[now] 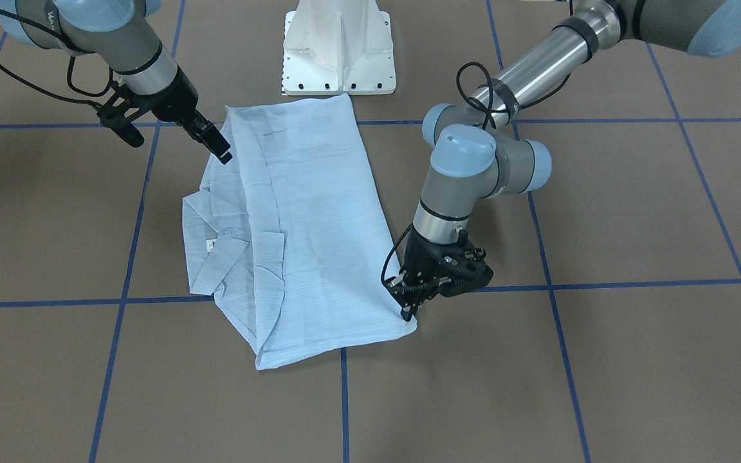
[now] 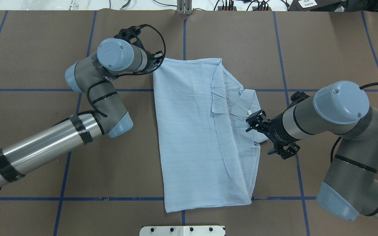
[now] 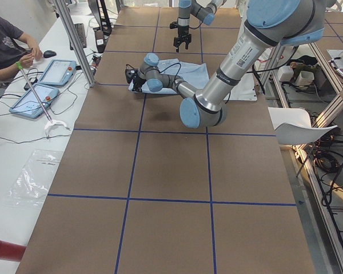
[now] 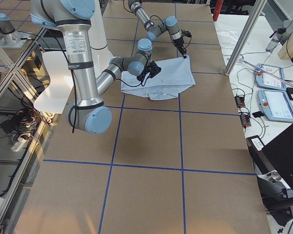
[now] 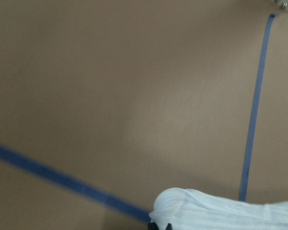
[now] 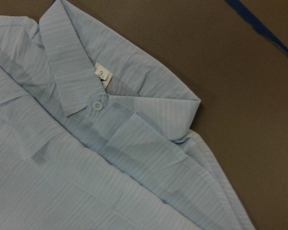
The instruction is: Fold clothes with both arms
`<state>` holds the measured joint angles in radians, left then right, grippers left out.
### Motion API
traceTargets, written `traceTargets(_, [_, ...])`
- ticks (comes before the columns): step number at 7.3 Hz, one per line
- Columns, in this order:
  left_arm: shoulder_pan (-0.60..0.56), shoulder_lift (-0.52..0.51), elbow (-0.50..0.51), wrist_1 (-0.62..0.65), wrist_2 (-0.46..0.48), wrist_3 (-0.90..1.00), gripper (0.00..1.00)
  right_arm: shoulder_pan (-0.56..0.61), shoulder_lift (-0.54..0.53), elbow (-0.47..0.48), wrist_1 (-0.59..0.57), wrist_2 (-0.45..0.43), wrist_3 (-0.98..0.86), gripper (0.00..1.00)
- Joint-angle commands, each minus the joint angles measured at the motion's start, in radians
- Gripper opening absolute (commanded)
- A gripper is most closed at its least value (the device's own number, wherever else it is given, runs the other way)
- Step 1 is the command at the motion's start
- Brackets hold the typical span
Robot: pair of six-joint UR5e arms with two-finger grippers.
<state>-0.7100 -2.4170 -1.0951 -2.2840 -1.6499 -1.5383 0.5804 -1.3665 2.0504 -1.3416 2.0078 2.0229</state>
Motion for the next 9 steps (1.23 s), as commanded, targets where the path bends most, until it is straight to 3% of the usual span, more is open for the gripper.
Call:
traceTargets(1, [-0.042, -0.111, 0.238, -0.133, -0.002, 0.064, 0.00, -0.002, 0.003, 0.001, 0.001, -0.014, -0.001, 1.00])
traceTargets(4, [-0.042, -0.154, 0.340, -0.175, -0.002, 0.082, 0.00, -0.010, 0.015, -0.006, 0.001, -0.034, -0.001, 1.00])
traceTargets(5, [-0.042, -0.155, 0.343, -0.178, -0.002, 0.113, 0.42, -0.017, 0.027, -0.007, 0.001, -0.035, -0.001, 1.00])
traceTargets(6, [-0.092, -0.149, 0.337, -0.177, -0.025, 0.183, 0.76, -0.030, 0.067, -0.015, 0.002, -0.059, -0.003, 1.00])
traceTargets(7, [-0.107, -0.075, 0.225, -0.167, -0.053, 0.208, 0.81, -0.092, 0.101, -0.031, -0.002, -0.131, -0.013, 1.00])
traceTargets(8, [-0.111, 0.143, -0.077, -0.167, -0.098, 0.211, 0.81, -0.143, 0.153, -0.079, -0.002, -0.189, -0.062, 1.00])
traceTargets(9, [-0.135, 0.235, -0.207, -0.164, -0.195, 0.214, 0.81, -0.161, 0.185, -0.105, -0.005, -0.201, -0.126, 1.00])
